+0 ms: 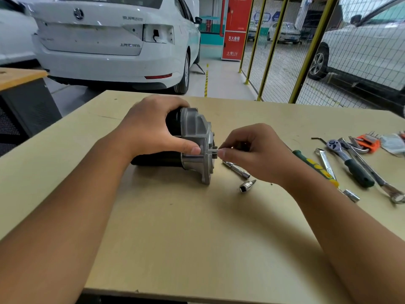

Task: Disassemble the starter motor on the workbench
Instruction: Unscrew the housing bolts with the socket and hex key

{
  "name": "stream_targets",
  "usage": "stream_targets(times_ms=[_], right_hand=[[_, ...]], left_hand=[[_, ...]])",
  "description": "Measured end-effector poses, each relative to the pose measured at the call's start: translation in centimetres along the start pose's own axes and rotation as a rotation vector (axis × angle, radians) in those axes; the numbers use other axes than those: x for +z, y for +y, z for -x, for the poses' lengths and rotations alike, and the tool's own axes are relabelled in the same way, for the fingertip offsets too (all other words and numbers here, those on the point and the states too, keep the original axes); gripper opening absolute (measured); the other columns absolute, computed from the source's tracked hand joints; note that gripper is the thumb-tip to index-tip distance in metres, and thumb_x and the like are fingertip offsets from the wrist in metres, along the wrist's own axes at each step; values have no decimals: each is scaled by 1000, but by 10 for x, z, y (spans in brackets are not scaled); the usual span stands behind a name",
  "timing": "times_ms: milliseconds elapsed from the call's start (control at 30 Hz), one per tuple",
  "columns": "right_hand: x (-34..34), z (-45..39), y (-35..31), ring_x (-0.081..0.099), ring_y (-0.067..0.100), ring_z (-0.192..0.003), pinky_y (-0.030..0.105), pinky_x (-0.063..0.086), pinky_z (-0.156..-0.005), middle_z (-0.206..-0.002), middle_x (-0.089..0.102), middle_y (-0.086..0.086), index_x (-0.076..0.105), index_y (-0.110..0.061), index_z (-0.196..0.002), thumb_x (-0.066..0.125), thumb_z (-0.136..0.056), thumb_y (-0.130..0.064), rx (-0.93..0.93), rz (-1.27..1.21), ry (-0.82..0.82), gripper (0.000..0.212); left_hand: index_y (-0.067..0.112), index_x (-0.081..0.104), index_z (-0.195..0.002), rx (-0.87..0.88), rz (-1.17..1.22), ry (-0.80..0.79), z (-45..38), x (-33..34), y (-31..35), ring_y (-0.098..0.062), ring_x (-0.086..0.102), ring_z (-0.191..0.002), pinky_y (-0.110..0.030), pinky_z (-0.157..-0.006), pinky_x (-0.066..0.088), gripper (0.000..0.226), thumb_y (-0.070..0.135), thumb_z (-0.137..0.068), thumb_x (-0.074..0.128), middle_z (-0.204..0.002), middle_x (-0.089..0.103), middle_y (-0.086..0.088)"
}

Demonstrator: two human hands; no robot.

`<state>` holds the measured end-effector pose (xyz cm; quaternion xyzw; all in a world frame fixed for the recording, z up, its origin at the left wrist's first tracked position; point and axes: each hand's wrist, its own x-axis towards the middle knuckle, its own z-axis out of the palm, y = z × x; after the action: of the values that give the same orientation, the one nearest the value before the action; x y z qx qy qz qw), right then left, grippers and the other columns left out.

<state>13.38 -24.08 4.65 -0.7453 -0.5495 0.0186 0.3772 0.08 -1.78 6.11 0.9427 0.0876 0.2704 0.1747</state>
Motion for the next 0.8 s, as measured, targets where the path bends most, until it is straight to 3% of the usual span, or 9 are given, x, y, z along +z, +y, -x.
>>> stream_targets(times_ms=[133,300,433,567,800], right_hand=[[0,-1,-5,57,20,-59,35,46,-55,-65,67,7,76,-14,-77,77,-85,-28,98,-31,-5,16],[1,-2,-7,39,8,-41,19,32,-39,-46,49,-5,72,-8,-69,79,-84,-24,302,-150,-26,23],[3,0,-11,48,5,-47,20,39,-46,-53,59,-6,72,-15,-68,79,-84,-28,194,13,13,21],[3,2,-15,61,12,-63,28,50,-58,-64,66,-4,74,-16,-74,79,-84,-29,59,180,94,17],[5,0,-14,51,8,-54,22,40,-52,-62,65,4,74,-13,-73,80,-83,-27,143,26,64,19]], left_hand=[[42,63,-116,-1,-42,19,1,0,2,-12,55,-104,-51,-95,49,87,90,-44,70,-105,64,20],[43,61,-121,12,-80,9,3,-1,5,-15,53,-110,-54,-99,46,89,92,-47,67,-111,63,21],[44,60,-126,-6,-98,-10,3,-3,7,-16,51,-112,-54,-101,42,93,92,-46,66,-118,64,18],[43,62,-124,-16,-62,-8,5,-3,10,-18,52,-114,-57,-101,44,92,90,-45,68,-115,63,19],[44,63,-125,-10,-35,6,7,-3,11,-18,51,-117,-57,-102,43,90,87,-46,71,-116,64,19]])
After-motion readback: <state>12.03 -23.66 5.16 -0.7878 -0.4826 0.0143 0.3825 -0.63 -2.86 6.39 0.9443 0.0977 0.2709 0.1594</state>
